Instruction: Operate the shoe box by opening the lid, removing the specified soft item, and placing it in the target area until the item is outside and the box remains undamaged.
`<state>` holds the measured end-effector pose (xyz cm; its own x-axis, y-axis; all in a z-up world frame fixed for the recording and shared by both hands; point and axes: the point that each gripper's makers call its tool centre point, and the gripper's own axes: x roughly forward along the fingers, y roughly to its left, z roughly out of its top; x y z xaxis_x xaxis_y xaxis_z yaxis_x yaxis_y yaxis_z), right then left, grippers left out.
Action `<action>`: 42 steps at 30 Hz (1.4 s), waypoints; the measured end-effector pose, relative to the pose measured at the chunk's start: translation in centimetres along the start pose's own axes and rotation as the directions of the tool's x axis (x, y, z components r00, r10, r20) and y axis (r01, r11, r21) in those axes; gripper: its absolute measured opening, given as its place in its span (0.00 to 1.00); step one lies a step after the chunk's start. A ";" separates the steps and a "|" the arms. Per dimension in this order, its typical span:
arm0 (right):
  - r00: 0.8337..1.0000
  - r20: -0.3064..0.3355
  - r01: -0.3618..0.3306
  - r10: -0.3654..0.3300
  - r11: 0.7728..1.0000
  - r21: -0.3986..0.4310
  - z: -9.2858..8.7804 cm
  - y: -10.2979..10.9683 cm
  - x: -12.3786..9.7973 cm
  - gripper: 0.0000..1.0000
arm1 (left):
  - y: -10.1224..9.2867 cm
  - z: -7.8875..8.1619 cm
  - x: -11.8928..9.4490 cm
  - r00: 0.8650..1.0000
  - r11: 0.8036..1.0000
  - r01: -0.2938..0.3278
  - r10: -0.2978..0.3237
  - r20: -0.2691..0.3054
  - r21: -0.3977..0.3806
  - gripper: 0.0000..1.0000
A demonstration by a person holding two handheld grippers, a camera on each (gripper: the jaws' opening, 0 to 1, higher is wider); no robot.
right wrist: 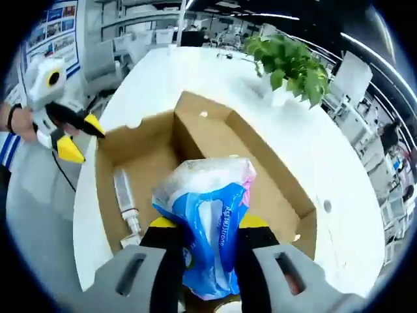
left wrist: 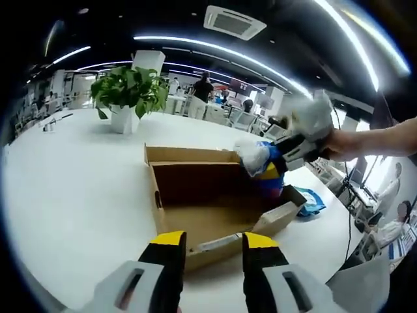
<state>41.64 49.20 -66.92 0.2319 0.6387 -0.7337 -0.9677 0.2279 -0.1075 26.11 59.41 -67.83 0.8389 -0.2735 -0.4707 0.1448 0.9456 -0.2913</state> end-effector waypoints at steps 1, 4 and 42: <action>1.000 0.001 0.005 -0.005 1.000 0.002 -0.1 -0.5 -0.7 0.25 | 0.0 0.0 0.1 1.000 1.000 0.000 0.000 0.000 -0.001 0.34; 1.000 0.011 0.026 -0.026 1.000 -0.016 -0.5 -1.4 -2.2 0.25 | -0.3 -0.1 0.2 1.000 1.000 -0.002 0.002 -0.003 0.005 0.34; 0.968 -0.108 0.226 -0.227 0.974 -0.019 -11.5 -6.2 -16.2 0.25 | -0.3 -0.2 -0.2 1.000 1.000 -0.002 0.002 -0.010 -0.003 0.34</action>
<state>42.76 28.99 -62.12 0.4330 0.4870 -0.7585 -0.8921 0.3522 -0.2831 25.83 59.11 -67.79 0.8339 -0.2738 -0.4793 0.1420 0.9455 -0.2930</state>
